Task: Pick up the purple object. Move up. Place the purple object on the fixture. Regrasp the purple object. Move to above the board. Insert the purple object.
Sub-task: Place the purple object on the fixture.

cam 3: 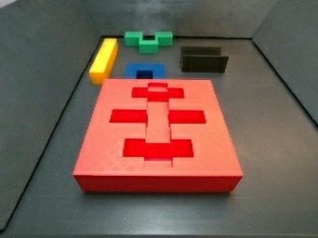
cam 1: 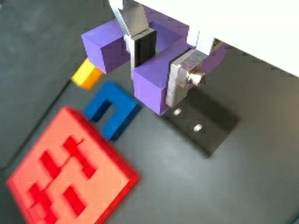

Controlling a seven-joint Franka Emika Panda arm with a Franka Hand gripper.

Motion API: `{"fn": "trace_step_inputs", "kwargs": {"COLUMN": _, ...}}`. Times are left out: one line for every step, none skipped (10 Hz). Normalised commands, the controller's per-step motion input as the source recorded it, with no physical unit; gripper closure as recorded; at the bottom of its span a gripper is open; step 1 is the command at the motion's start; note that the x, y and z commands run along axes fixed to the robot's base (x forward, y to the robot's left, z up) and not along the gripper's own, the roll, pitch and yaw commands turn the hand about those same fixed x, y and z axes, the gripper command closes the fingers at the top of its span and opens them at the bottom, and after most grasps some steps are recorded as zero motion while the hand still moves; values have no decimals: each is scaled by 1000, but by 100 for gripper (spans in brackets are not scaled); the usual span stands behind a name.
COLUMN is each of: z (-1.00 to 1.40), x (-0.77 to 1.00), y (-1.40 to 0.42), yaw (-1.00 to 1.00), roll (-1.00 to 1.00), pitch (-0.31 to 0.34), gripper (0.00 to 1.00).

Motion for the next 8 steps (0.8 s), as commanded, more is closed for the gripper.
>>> {"fn": "trace_step_inputs", "kwargs": {"z": -97, "x": 791, "y": -54, "yaw": -71, "roll": -811, "pitch": 394, "gripper": 100}}
{"fn": "trace_step_inputs", "kwargs": {"z": -134, "x": 911, "y": 0, "yaw": -214, "roll": -334, "pitch": 0, "gripper": 100}}
{"fn": "trace_step_inputs", "kwargs": {"z": -397, "x": 663, "y": 0, "yaw": -289, "roll": -460, "pitch": -309, "gripper": 100}}
{"fn": "trace_step_inputs", "kwargs": {"z": -434, "x": 471, "y": 14, "yaw": -191, "roll": -620, "pitch": -397, "gripper": 100}}
{"fn": "trace_step_inputs", "kwargs": {"z": -411, "x": 409, "y": 20, "yaw": -246, "roll": -640, "pitch": -394, "gripper": 100}}
{"fn": "trace_step_inputs", "kwargs": {"z": -520, "x": 500, "y": 0, "yaw": -263, "roll": -537, "pitch": -251, "gripper": 100}}
{"fn": "trace_step_inputs", "kwargs": {"z": -557, "x": 477, "y": 0, "yaw": -151, "roll": -514, "pitch": -89, "gripper": 100}}
{"fn": "trace_step_inputs", "kwargs": {"z": -609, "x": 503, "y": 0, "yaw": 6, "roll": -489, "pitch": 0, "gripper": 100}}
